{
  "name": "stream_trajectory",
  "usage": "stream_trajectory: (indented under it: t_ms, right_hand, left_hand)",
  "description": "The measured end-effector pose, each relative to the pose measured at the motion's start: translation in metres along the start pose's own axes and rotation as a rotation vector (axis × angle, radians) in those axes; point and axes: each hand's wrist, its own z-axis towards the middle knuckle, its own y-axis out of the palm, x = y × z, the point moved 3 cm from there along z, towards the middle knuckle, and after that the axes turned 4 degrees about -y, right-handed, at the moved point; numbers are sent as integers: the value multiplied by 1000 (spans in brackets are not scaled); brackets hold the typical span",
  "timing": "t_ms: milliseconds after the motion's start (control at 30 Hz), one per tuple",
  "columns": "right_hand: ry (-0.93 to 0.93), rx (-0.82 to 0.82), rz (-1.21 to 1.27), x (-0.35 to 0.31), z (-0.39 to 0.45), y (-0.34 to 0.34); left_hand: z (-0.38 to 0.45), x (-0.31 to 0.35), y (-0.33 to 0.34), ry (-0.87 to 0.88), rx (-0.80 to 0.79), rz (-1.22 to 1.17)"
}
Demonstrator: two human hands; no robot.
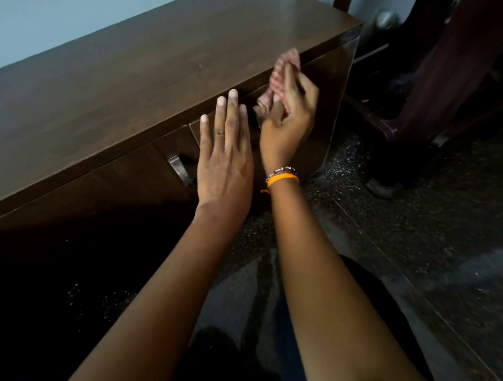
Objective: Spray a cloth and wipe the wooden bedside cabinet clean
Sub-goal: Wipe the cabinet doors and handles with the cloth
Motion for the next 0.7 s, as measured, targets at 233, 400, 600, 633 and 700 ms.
stream_trajectory:
  t_ms: [233,400,600,633,700]
  right_hand:
    - [365,126,89,42,26,-11]
    - [564,118,-120,66,24,-27]
    - [80,35,24,4,25,-2]
    - [52,31,-7,0,32,-2]
    - [53,10,-54,3,51,-7]
  left_hand:
    - [13,-3,-3,-23,15,15]
    - [14,8,1,-68,-6,4]
    - [14,4,5,-74,6,-16]
    - [13,1,4,-69,-2,-28]
    - [13,-2,1,-56,-24,-59]
